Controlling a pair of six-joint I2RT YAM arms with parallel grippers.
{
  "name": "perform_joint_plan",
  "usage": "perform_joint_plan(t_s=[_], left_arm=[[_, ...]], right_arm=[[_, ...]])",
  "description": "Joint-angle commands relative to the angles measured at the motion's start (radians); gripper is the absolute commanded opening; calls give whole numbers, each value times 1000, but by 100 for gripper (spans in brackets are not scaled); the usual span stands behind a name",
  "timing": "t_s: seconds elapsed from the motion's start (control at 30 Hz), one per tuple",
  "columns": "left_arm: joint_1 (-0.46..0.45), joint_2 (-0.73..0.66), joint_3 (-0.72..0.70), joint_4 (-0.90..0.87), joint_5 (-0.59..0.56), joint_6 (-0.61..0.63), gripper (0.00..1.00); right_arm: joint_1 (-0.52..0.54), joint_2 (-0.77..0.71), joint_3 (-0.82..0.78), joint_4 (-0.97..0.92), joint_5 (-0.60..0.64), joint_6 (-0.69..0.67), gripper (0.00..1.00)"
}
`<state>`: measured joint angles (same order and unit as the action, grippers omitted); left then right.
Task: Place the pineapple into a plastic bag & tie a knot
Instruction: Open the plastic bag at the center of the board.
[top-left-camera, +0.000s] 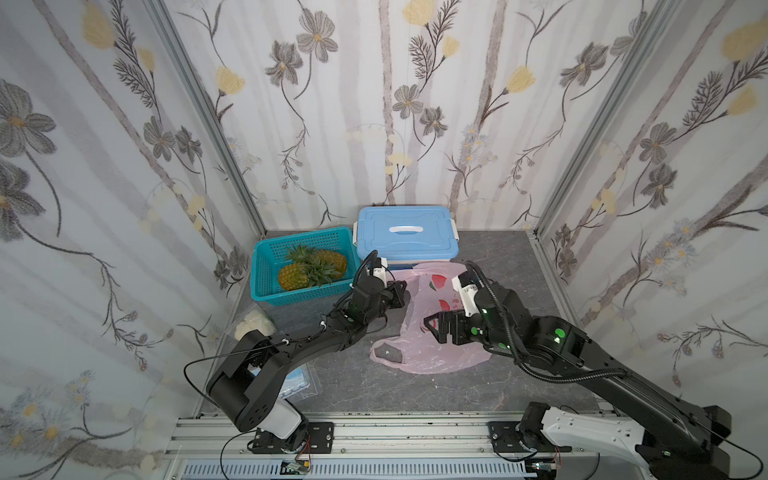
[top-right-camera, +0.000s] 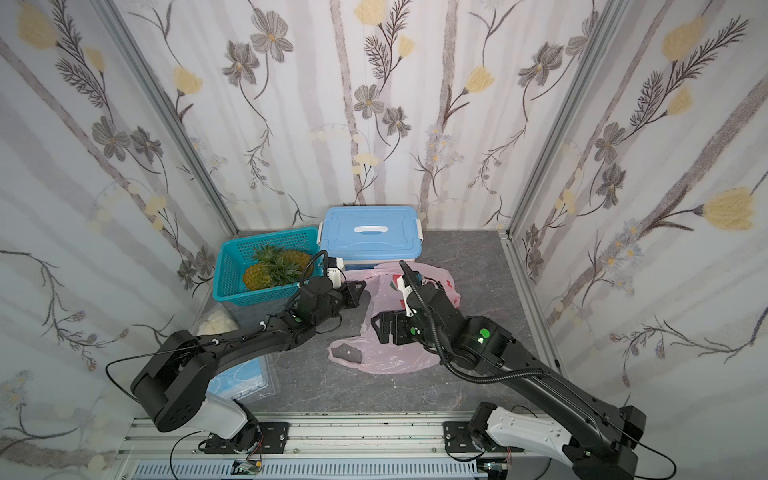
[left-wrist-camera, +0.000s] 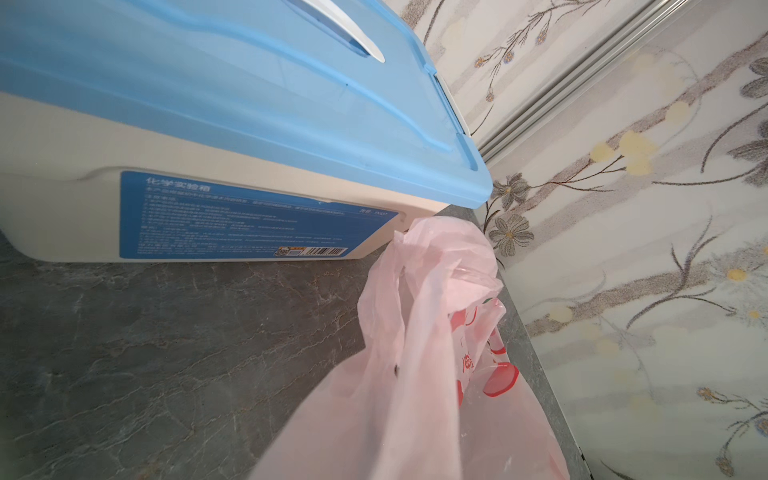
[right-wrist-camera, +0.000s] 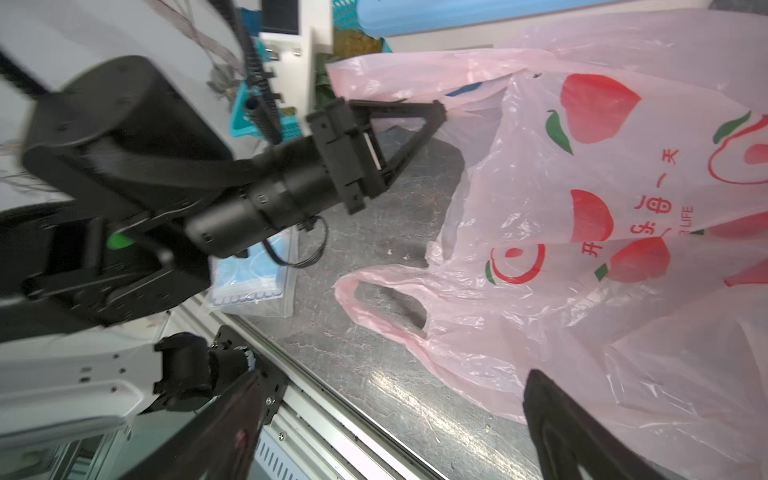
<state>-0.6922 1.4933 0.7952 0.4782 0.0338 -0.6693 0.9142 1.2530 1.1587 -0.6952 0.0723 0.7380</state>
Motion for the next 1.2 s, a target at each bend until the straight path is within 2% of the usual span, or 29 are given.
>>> perform_joint_plan(t_s=[0.0, 0.13, 0.4, 0.53, 0.63, 0.77, 1.17], left_arm=[[-1, -59, -2, -42, -21, 6, 0], [-2, -139, 2, -104, -9, 38, 0], [-1, -221, -46, -149, 24, 43, 0], [-1, -254, -54, -164, 22, 45, 0], [-1, -279, -59, -184, 5, 50, 0], [-1, -288, -65, -192, -2, 47, 0], [-1, -303, -80, -187, -2, 28, 0]], right_arm=[[0, 131, 54, -39, 100, 122, 93], [-3, 271, 98, 34, 186, 197, 90], [-14, 469, 210, 151, 191, 182, 90], [-23, 536, 235, 137, 242, 221, 79], [-24, 542, 235, 142, 243, 230, 74], [-21, 514, 213, 181, 218, 210, 75], [-29, 491, 193, 216, 244, 242, 76]])
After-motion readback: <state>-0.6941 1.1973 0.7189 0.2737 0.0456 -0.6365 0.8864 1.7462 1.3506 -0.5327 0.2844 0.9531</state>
